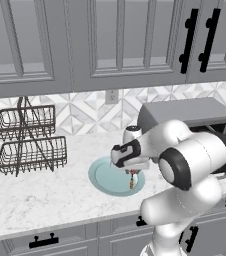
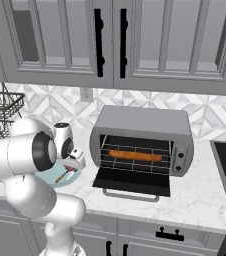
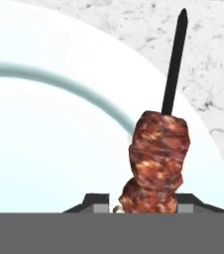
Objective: Pick up the kebab skewer and baguette bread, and place them inside the toaster oven. Close the toaster oven door and start by setting the timer.
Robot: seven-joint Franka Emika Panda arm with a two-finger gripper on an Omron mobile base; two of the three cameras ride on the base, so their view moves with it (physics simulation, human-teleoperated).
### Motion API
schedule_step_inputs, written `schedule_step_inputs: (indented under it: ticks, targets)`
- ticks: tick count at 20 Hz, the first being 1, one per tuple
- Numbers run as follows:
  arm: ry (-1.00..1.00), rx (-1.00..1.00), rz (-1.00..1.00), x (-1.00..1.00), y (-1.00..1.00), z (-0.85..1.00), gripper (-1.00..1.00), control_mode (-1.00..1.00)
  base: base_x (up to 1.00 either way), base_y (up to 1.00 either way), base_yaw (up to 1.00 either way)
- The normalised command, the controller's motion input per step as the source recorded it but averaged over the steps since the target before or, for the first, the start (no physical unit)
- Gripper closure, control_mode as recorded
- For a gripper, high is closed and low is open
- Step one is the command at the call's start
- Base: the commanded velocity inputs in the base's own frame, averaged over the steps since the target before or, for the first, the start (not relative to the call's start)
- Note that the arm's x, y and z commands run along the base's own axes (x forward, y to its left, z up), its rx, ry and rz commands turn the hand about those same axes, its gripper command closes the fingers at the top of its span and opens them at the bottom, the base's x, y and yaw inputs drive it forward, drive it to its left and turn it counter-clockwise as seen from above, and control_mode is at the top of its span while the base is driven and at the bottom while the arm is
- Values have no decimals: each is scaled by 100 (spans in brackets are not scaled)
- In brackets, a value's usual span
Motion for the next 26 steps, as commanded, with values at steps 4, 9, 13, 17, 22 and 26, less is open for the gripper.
schedule_step_inputs:
  ticks: [4,9,13,17,22,26]
  targets:
    - [0,0,0,-28,20,-32,100,-100,0,0,0]
    - [0,1,0,-17,4,1,100,-100,0,0,0]
    - [0,5,0,-9,-2,46,100,-100,0,0,0]
    - [0,6,0,-6,-2,57,100,-100,0,0,0]
    - [0,4,-1,-21,0,45,100,-100,0,0,0]
    - [0,4,-4,-20,0,44,100,-100,0,0,0]
